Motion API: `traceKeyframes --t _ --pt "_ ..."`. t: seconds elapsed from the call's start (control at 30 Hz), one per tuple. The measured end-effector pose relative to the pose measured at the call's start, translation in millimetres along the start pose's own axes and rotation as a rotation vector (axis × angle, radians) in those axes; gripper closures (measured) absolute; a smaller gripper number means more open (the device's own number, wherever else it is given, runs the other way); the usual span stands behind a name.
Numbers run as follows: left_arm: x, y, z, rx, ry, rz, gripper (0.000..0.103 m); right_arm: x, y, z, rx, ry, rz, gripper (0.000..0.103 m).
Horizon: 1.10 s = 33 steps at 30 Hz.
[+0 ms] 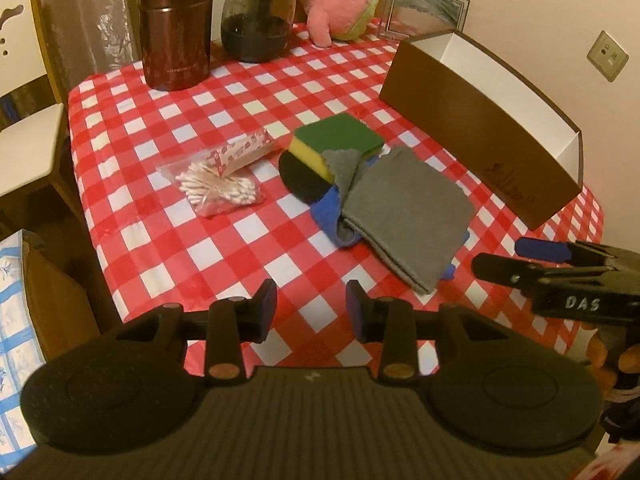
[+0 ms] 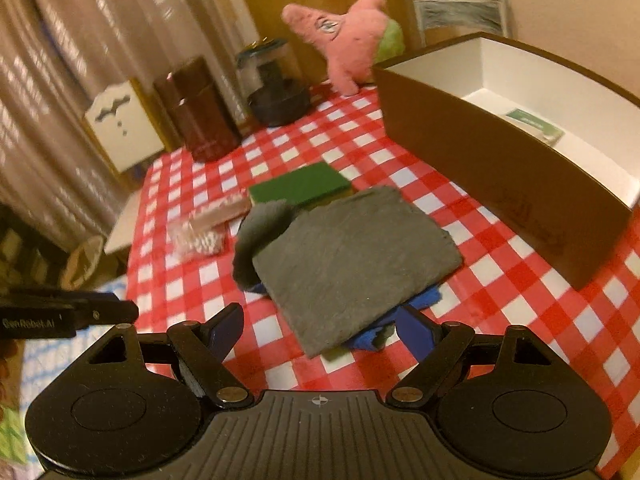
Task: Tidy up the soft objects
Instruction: 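Grasp the grey cloth with the right tool while the left tool grasps the blue cloth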
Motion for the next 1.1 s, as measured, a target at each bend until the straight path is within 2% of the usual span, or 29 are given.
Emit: traceKeyframes --t 0.3,0.57,0.7,0.77,0.83,0.9,0.97,1.03,1.07,1.1 --pt "-4 -30 1 -0.035 -0.004 0.003 0.069 -23 -38 10 -0.021 0.247 0.081 0.02" --pt "-8 -54 -3 -0.068 -0.001 0.009 0.069 -31 -76 13 -0.052 0.361 0.12 0.02" --pt "-9 -65 -6 -0.081 -0.001 0.013 0.069 -40 -94 18 -0.064 0.468 0.174 0.02" --pt "-9 -69 -7 -0.085 0.0 0.016 0.069 -44 -104 22 -0.067 0.53 0.206 0.025" --pt "-9 -72 -9 -0.089 0.001 0.023 0.069 -46 -112 26 -0.077 0.58 0.242 0.035" --pt "-8 -76 -10 -0.091 0.0 0.028 0.069 -46 -116 27 -0.076 0.595 0.24 0.037" --pt "-7 -79 -12 -0.092 -0.003 0.03 0.069 -44 -114 26 -0.059 0.587 0.225 0.044" --pt "-6 -81 -13 -0.097 -0.003 0.036 0.069 -40 -108 22 -0.04 0.541 0.184 0.065" --pt "-5 -82 -14 -0.097 -0.005 0.043 0.069 -38 -103 18 -0.03 0.499 0.162 0.071" --pt "-4 -83 -15 -0.096 -0.007 0.049 0.069 -33 -97 13 -0.019 0.434 0.128 0.085"
Point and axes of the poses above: each gripper's, at about its wrist camera, not at the fingertips, and y roughly against the way its jaws point, x to its right, z to its underside, the point moved 2 cm from there along -y, roughly the way its jaws point, and after that the axes turned 5 degrees about y, right-handed, at the moved point
